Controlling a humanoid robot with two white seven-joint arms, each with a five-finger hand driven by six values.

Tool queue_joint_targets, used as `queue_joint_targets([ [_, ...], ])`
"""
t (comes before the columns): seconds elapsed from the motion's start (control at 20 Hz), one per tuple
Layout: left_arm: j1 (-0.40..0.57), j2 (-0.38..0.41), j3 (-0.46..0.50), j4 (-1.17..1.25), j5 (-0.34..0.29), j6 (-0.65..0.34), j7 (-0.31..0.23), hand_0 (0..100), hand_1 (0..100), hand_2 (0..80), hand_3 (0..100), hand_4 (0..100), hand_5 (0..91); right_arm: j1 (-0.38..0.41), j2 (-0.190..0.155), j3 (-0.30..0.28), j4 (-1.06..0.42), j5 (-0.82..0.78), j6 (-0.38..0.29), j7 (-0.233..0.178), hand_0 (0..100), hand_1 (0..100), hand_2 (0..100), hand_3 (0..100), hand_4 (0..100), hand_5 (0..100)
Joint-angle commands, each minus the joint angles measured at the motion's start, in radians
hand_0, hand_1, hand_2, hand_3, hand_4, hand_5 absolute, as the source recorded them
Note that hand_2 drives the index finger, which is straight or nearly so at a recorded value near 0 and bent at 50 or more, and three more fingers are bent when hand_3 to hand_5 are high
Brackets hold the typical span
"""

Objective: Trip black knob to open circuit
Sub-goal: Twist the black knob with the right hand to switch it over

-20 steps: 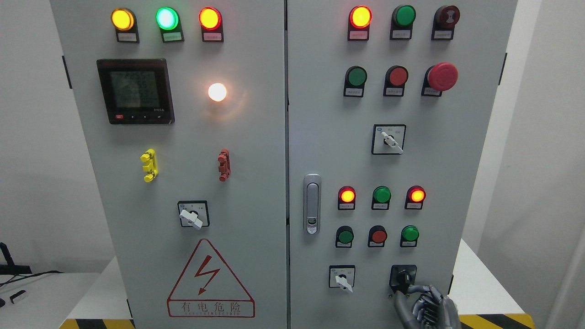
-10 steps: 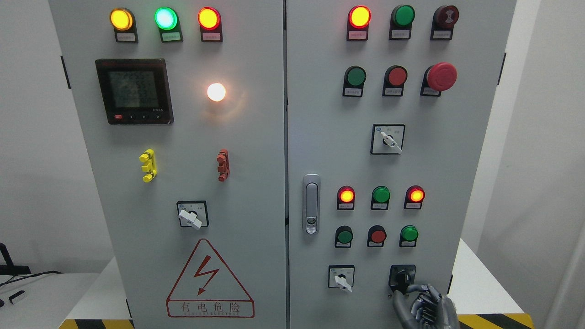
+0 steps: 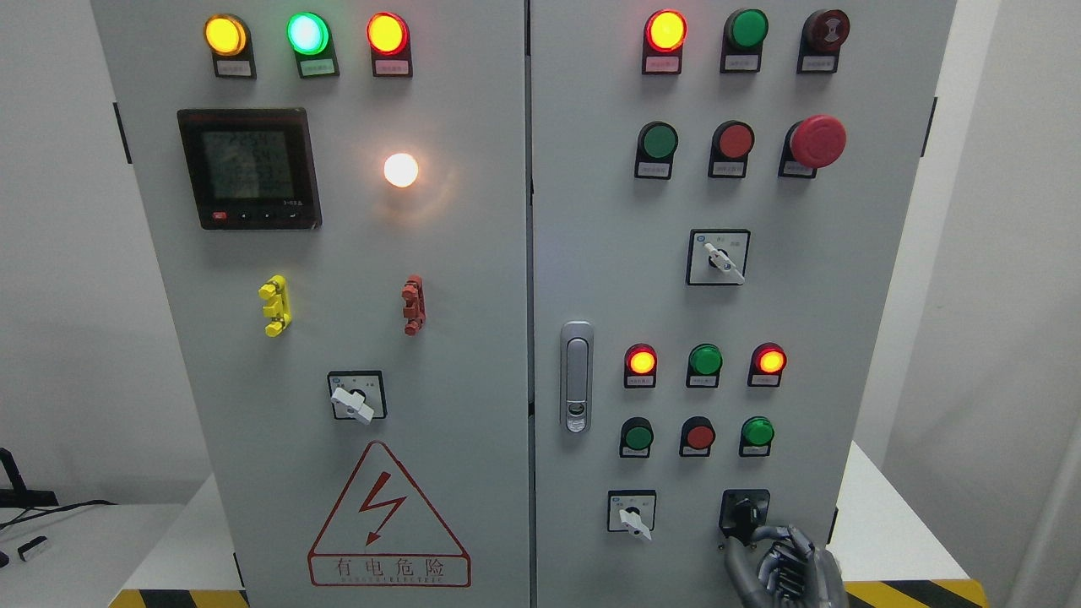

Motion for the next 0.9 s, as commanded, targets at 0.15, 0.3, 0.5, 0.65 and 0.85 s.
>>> queue_joint_targets([
  [0.15, 0.0, -0.001, 0.0, 0.0, 0.005, 0.005, 0.0, 12, 39, 0.0, 0, 0, 0.0, -0.006, 0.0, 0.021, -0.002, -0.001, -0.005, 0.002, 41, 73, 53, 93, 99, 100],
  [0.3, 0.0, -0.001, 0.0, 0.0, 0.005, 0.005, 0.0, 12, 39, 0.0, 0, 0, 0.0, -0.006, 0.0, 0.026, -0.002, -0.003, -0.005, 0.002, 41, 73, 54, 93, 99, 100],
  [0.5, 0.0, -0.001, 0.0, 0.0, 0.005, 0.005, 0.0, 12, 39, 0.0, 0, 0, 0.0, -0.006, 0.0, 0.026, -0.002, -0.003, -0.005, 0.002, 42, 73, 55, 94, 99, 100],
  [0.65, 0.0, 0.001, 0.0, 0.0, 0.005, 0.005, 0.0, 12, 39, 0.0, 0, 0, 0.0, -0.006, 0.0, 0.028, -0.004, -0.004, -0.005, 0.002, 42, 73, 56, 94, 99, 100],
  [0.85, 0.0, -0.001, 0.0, 0.0, 0.005, 0.005, 0.0, 12, 39, 0.0, 0, 0, 0.0, -0.006, 0.0, 0.028, -0.002, -0.004, -0.003, 0.002, 42, 73, 56, 94, 99, 100],
])
